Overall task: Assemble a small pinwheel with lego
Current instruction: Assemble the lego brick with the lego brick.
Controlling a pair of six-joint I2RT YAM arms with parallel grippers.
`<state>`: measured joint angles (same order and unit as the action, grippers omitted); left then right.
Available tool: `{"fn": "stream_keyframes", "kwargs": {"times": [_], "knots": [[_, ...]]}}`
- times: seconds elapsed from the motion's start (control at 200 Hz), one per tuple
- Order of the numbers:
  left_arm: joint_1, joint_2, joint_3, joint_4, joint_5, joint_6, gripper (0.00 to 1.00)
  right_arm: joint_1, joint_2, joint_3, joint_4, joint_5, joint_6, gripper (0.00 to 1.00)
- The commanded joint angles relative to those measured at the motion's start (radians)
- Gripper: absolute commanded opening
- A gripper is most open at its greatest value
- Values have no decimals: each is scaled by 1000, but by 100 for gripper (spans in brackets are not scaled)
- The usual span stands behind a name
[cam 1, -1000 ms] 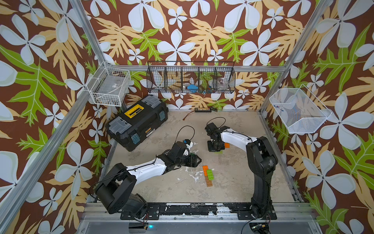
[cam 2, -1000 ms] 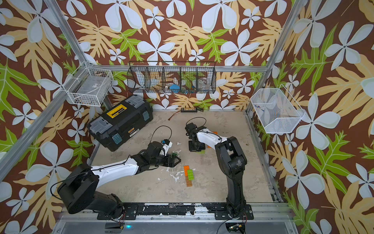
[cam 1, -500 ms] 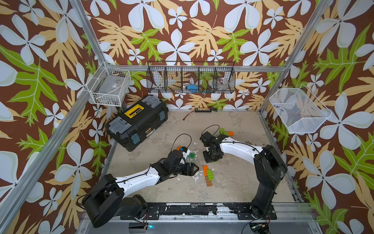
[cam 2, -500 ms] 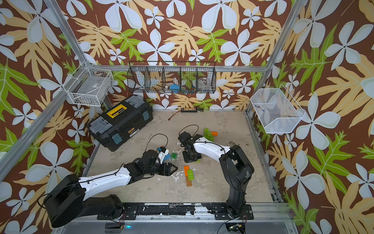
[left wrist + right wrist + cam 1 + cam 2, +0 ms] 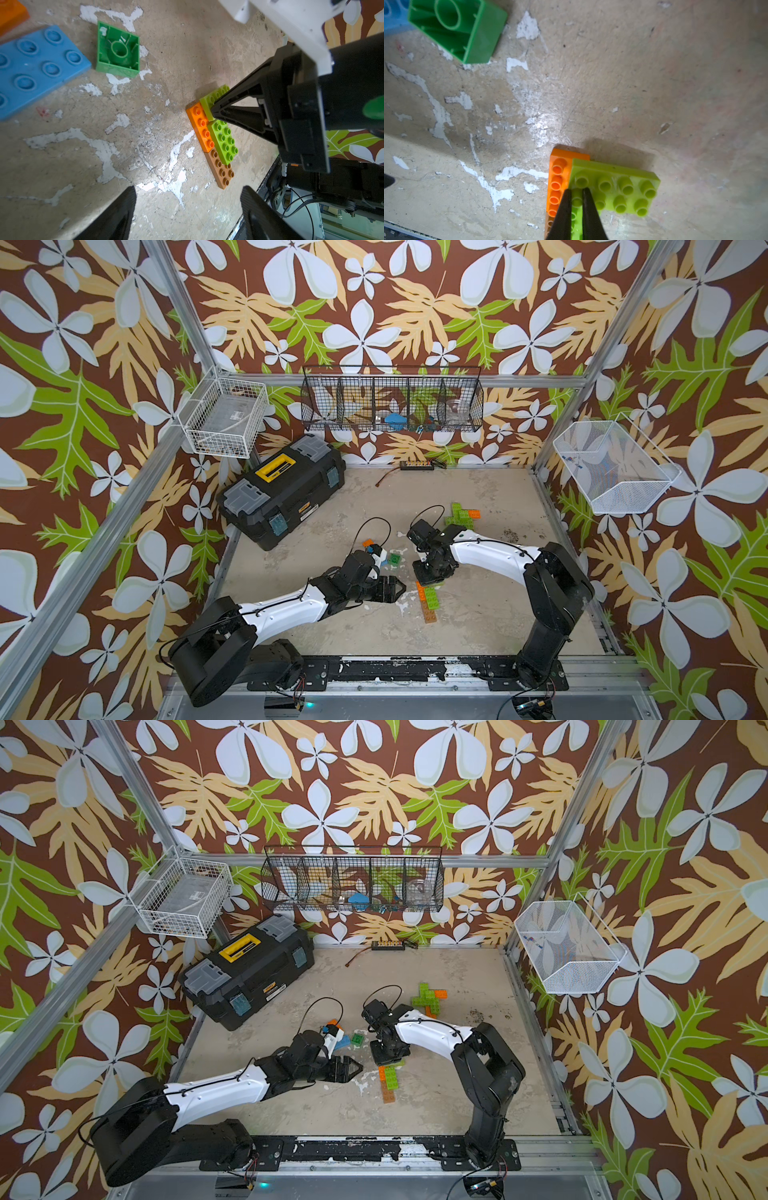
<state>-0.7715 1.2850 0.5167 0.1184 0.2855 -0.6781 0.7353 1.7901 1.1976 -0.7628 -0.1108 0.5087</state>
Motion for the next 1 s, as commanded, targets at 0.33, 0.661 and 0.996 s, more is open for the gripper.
{"fn": "stream_keyframes", "kwargs": {"times": [0.33, 0.661, 0.996], "knots": [[-2, -10, -16, 30, -20, 0, 82, 25, 37, -17, -47, 6, -29, 11], [8, -57, -22, 40, -55, 2, 81, 27, 52, -31, -84, 64, -31, 11], [9, -29, 6, 39, -40, 19, 82, 27, 14, -35, -96, 25, -93, 11]]}}
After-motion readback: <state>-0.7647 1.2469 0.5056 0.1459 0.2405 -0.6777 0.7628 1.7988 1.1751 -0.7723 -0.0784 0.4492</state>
